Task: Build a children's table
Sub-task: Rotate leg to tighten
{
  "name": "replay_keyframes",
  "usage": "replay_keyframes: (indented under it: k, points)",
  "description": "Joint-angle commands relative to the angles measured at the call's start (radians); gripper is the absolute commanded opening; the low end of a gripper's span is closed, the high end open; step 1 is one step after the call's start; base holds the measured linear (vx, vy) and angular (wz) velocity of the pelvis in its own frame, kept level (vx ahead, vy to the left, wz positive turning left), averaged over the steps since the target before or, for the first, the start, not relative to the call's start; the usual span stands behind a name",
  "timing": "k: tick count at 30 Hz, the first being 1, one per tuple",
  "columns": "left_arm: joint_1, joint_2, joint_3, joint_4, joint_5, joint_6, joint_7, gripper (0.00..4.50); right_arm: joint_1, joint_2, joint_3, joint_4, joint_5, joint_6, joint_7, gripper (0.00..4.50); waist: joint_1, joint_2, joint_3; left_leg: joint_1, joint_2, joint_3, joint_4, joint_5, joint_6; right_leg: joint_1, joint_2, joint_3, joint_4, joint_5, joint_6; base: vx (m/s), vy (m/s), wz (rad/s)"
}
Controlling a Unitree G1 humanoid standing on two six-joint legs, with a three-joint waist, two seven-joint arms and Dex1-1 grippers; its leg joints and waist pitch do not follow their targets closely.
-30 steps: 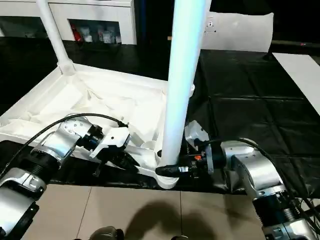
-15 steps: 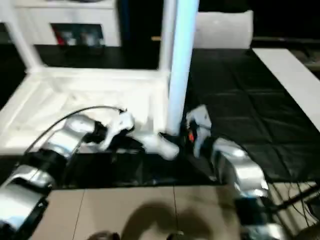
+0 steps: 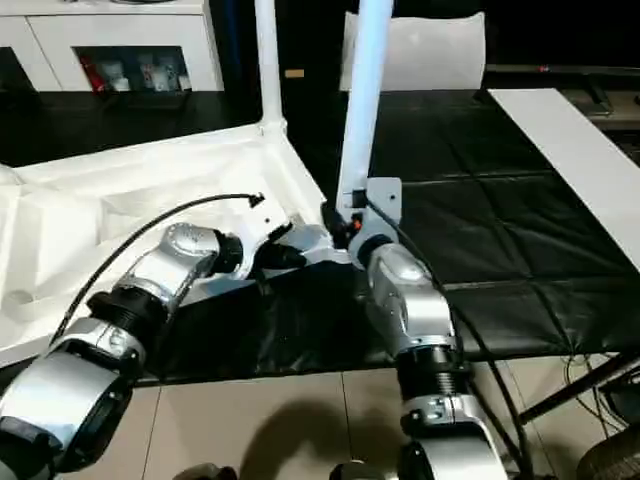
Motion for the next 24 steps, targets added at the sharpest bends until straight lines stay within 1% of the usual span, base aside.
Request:
replay_keyframes:
  k: [1,2,3,4,5,6,7,8,9,10,11,12,13,14,15,16,17,18,20,21,24]
  points:
    - [0.005,0.015,-0.012,-0.056,-0.011,-0.097,-0.059,0.00,0.037,-0.006,0.086,-0.048,0.035,0.004,0.126,3.45,0.013,-0.001,-0.076,0.005,0.037,-0.015,-0.058,-0.134,0.058,0.067,-0.082,0.046,-0.071,-0.076,-0.246,0.000,0.000,0.00]
    - [0.005,0.015,-0.012,-0.056,-0.011,-0.097,-0.059,0.00,0.037,-0.006,0.086,-0.048,0.035,0.004,0.126,3.58,0.016,0.000,-0.077,0.005,0.038,-0.016,-0.058,-0.129,0.061,0.069,-0.082,0.046,-0.069,-0.067,-0.243,0.000,0.000,0.00]
    - [0.014,0.026,-0.020,-0.062,-0.008,-0.126,-0.083,0.00,0.050,-0.025,0.090,-0.064,0.038,0.002,0.148,3.72,0.015,-0.001,-0.078,0.006,0.041,-0.015,-0.057,-0.116,0.070,0.068,-0.082,0.046,-0.064,-0.029,-0.255,0.000,0.000,0.00]
    - [0.016,0.029,-0.022,-0.064,-0.009,-0.126,-0.091,0.00,0.055,-0.033,0.092,-0.071,0.040,0.001,0.160,3.72,0.014,-0.002,-0.078,0.006,0.041,-0.015,-0.057,-0.116,0.071,0.068,-0.081,0.045,-0.062,-0.024,-0.258,0.000,0.000,0.00]
    - [0.028,0.055,-0.040,-0.069,0.002,-0.159,-0.135,0.00,0.088,-0.088,0.103,-0.112,0.051,-0.004,0.232,3.79,0.021,-0.003,-0.078,0.010,0.042,-0.016,-0.057,-0.123,0.069,0.070,-0.081,0.044,-0.066,-0.038,-0.253,0.000,0.000,0.00]
    - [0.031,0.067,-0.049,-0.066,0.008,-0.174,-0.156,0.00,0.103,-0.117,0.109,-0.132,0.057,-0.005,0.271,3.89,0.023,-0.002,-0.076,0.008,0.043,-0.013,-0.056,-0.129,0.076,0.068,-0.082,0.047,-0.066,-0.040,-0.254,0.000,0.000,0.00]
    - [0.033,0.081,-0.058,-0.063,0.012,-0.196,-0.186,0.00,0.122,-0.157,0.116,-0.157,0.062,-0.008,0.323,3.98,0.025,-0.002,-0.078,0.010,0.045,-0.013,-0.056,-0.130,0.077,0.068,-0.082,0.047,-0.064,-0.038,-0.256,0.000,0.000,0.00]
    - [0.034,0.083,-0.059,-0.063,0.012,-0.199,-0.192,0.00,0.124,-0.161,0.116,-0.159,0.063,-0.008,0.329,4.05,0.028,-0.002,-0.078,0.010,0.045,-0.013,-0.056,-0.130,0.077,0.068,-0.083,0.047,-0.064,-0.040,-0.255,0.000,0.000,0.00]
    - [0.040,0.103,-0.070,-0.063,0.001,-0.235,-0.270,0.00,0.152,-0.223,0.119,-0.193,0.076,-0.004,0.420,4.20,0.035,-0.004,-0.078,0.010,0.045,-0.014,-0.056,-0.133,0.077,0.068,-0.083,0.046,-0.066,-0.054,-0.253,0.000,0.000,0.00]
    - [0.041,0.107,-0.072,-0.063,-0.003,-0.239,-0.288,0.00,0.158,-0.237,0.120,-0.201,0.078,-0.005,0.444,4.32,0.036,-0.005,-0.078,0.010,0.045,-0.012,-0.055,-0.134,0.076,0.069,-0.083,0.047,-0.065,-0.056,-0.252,0.000,0.000,0.00]
    - [0.042,0.119,-0.078,-0.065,-0.008,-0.258,-0.333,0.00,0.171,-0.273,0.125,-0.220,0.085,-0.003,0.498,4.32,0.040,0.000,-0.075,0.011,0.046,-0.012,-0.055,-0.149,0.073,0.065,-0.084,0.048,-0.068,-0.079,-0.253,0.000,0.000,0.00]
    - [0.044,0.133,-0.088,-0.066,-0.012,-0.280,-0.389,0.00,0.184,-0.318,0.134,-0.238,0.095,0.005,0.559,4.46,0.043,-0.007,-0.076,0.011,0.047,-0.012,-0.056,-0.159,0.069,0.066,-0.084,0.047,-0.069,-0.100,-0.249,0.000,0.000,0.00]
    - [0.042,0.144,-0.098,-0.065,-0.010,-0.294,-0.420,0.00,0.191,-0.347,0.139,-0.248,0.104,0.010,0.601,4.49,0.053,-0.003,-0.074,0.013,0.050,-0.012,-0.056,-0.165,0.067,0.063,-0.085,0.047,-0.070,-0.118,-0.246,0.000,0.000,0.00]
    - [0.042,0.144,-0.098,-0.065,-0.010,-0.294,-0.420,0.00,0.191,-0.347,0.139,-0.248,0.104,0.010,0.601,4.49,0.053,-0.003,-0.074,0.013,0.050,-0.012,-0.056,-0.165,0.067,0.063,-0.085,0.047,-0.070,-0.118,-0.246,0.000,0.000,0.00]
    - [0.041,0.160,-0.113,-0.066,-0.013,-0.306,-0.473,0.00,0.201,-0.397,0.151,-0.265,0.129,0.022,0.673,4.49,0.061,-0.003,-0.073,0.016,0.052,-0.010,-0.057,-0.180,0.056,0.058,-0.085,0.046,-0.070,-0.142,-0.246,0.000,0.000,0.00]
    - [0.041,0.160,-0.113,-0.066,-0.013,-0.306,-0.473,0.00,0.201,-0.397,0.151,-0.265,0.129,0.022,0.673,4.49,0.065,-0.004,-0.074,0.017,0.053,-0.011,-0.056,-0.188,0.053,0.061,-0.086,0.045,-0.070,-0.151,-0.246,0.000,0.000,0.00]
    - [0.041,0.172,-0.126,-0.068,-0.016,-0.318,-0.520,0.00,0.210,-0.442,0.162,-0.281,0.148,0.029,0.746,4.49,0.069,-0.001,-0.074,0.016,0.054,-0.011,-0.057,-0.191,0.049,0.058,-0.086,0.046,-0.069,-0.161,-0.242,0.000,0.000,0.00]
    - [0.040,0.182,-0.139,-0.069,-0.012,-0.331,-0.553,0.00,0.215,-0.474,0.170,-0.291,0.165,0.041,0.804,4.49,0.075,-0.002,-0.076,0.017,0.056,-0.012,-0.056,-0.192,0.049,0.061,-0.088,0.046,-0.069,-0.162,-0.239,0.000,0.000,0.00]
    - [0.040,0.185,-0.143,-0.068,-0.010,-0.338,-0.564,0.00,0.217,-0.486,0.173,-0.296,0.172,0.046,0.825,4.49,0.078,-0.004,-0.075,0.014,0.054,-0.011,-0.055,-0.188,0.054,0.062,-0.088,0.046,-0.068,-0.156,-0.242,0.000,0.000,0.00]
    - [0.038,0.187,-0.147,-0.069,-0.012,-0.346,-0.588,0.00,0.218,-0.510,0.181,-0.299,0.184,0.051,0.872,4.22,0.084,-0.008,-0.077,0.014,0.054,-0.010,-0.053,-0.182,0.055,0.061,-0.089,0.045,-0.067,-0.155,-0.242,0.000,0.000,0.00]
    - [0.034,0.191,-0.157,-0.071,-0.006,-0.367,-0.622,0.00,0.218,-0.543,0.199,-0.303,0.200,0.079,0.940,4.02,0.089,-0.007,-0.078,0.013,0.054,-0.012,-0.052,-0.174,0.057,0.061,-0.088,0.043,-0.067,-0.162,-0.240,0.000,0.000,0.00]
